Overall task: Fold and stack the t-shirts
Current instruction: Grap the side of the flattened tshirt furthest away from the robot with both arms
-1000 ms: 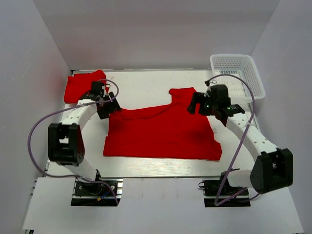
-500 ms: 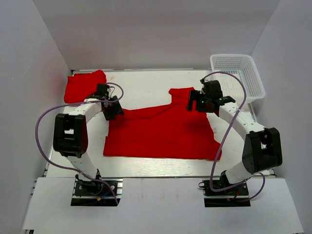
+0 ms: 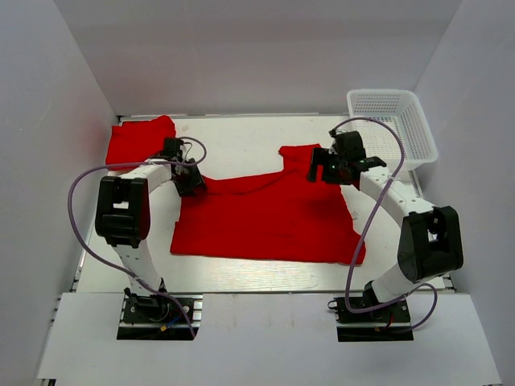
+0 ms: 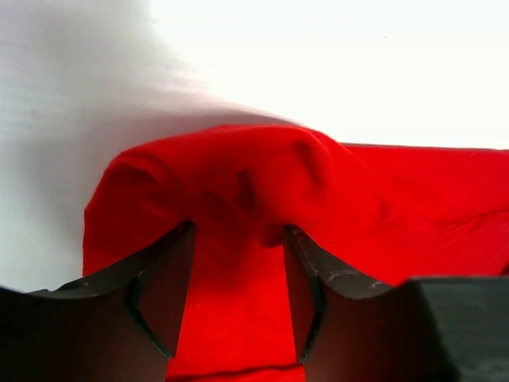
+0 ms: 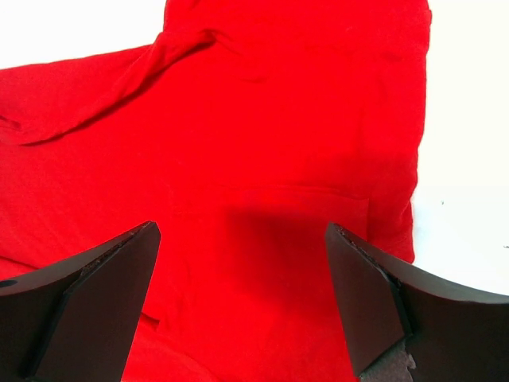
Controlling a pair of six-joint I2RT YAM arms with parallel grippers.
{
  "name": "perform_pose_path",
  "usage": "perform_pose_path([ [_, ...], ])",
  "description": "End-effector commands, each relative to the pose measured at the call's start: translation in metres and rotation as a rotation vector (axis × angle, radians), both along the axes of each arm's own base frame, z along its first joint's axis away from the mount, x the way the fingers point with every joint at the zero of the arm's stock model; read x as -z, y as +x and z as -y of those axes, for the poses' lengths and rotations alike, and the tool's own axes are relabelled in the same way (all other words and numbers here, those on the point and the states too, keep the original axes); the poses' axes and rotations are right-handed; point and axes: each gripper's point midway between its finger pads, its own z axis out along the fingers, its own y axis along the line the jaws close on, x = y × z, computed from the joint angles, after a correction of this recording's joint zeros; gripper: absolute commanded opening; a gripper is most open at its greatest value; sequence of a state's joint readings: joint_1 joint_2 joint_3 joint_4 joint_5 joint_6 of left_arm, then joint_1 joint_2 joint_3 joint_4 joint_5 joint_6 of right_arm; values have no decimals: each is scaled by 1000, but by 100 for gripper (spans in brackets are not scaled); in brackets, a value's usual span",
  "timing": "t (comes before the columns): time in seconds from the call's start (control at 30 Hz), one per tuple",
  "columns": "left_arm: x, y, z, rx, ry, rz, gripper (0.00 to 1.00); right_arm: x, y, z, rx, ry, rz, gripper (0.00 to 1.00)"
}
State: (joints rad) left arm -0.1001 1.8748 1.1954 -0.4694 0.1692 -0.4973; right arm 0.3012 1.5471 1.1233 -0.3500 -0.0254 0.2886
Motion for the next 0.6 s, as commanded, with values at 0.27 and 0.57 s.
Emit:
perform_pose_path([
  [0.27,-16,28,4,5,-7,44,50,-3,8,-4,3,20,1,90],
  [0.57,-36,39,1,-6,7,90,0,7,5,-7,-10,29,-21,90],
])
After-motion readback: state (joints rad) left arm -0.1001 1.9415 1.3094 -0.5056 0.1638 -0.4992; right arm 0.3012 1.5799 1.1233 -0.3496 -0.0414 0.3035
